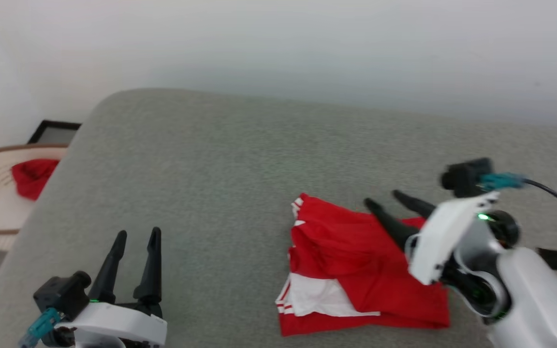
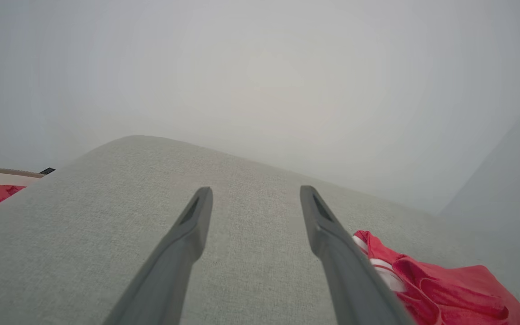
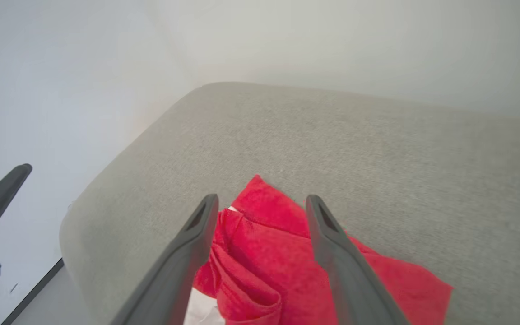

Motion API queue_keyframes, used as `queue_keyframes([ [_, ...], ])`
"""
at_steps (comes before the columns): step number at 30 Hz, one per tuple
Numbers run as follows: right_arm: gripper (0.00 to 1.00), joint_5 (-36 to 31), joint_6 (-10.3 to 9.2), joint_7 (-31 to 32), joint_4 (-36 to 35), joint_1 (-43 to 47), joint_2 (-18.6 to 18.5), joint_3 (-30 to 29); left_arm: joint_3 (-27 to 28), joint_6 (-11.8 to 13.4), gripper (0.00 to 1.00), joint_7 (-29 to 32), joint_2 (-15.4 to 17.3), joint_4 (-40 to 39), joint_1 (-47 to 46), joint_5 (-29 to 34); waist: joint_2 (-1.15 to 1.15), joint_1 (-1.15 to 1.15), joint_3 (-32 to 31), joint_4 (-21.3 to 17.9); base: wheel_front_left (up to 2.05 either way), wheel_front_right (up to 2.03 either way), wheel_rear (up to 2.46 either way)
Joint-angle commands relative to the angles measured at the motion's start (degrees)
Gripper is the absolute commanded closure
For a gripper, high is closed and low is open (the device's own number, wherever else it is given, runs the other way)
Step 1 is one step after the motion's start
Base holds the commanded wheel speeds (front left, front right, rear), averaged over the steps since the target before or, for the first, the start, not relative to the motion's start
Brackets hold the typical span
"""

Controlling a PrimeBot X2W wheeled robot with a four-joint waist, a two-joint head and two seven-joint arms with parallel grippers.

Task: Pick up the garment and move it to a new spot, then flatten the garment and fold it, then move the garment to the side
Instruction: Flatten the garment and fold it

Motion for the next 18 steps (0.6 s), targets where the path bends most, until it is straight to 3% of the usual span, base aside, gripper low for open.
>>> queue_keyframes([
  [1, 0.0, 0.3, -0.07, -1.4, -0.9, 1.4, -0.9, -0.7, 0.3, -0.2, 0.0, -0.2, 0.2, -0.2, 0.7, 0.7, 0.0, 0.0, -0.3, -2.4, 0.0, 0.0, 0.0],
  [12, 0.0, -2.6, -0.07, -18.4, -3.5, 9.3, -10.7, -4.1, 2.4, -0.2, 0.0, -0.2, 0.9, -0.9, 2.5, 2.6, 0.0, 0.0, -1.7, -7.5, 0.0, 0.0, 0.0],
  [18, 0.0, -5.0, -0.07, -28.7, -1.1, 13.4, -13.7, -6.1, 3.1, -0.2, 0.0, -0.2, 1.5, -1.4, 3.9, 3.9, 0.0, 0.0, -2.7, -9.2, 0.0, 0.0, 0.0],
])
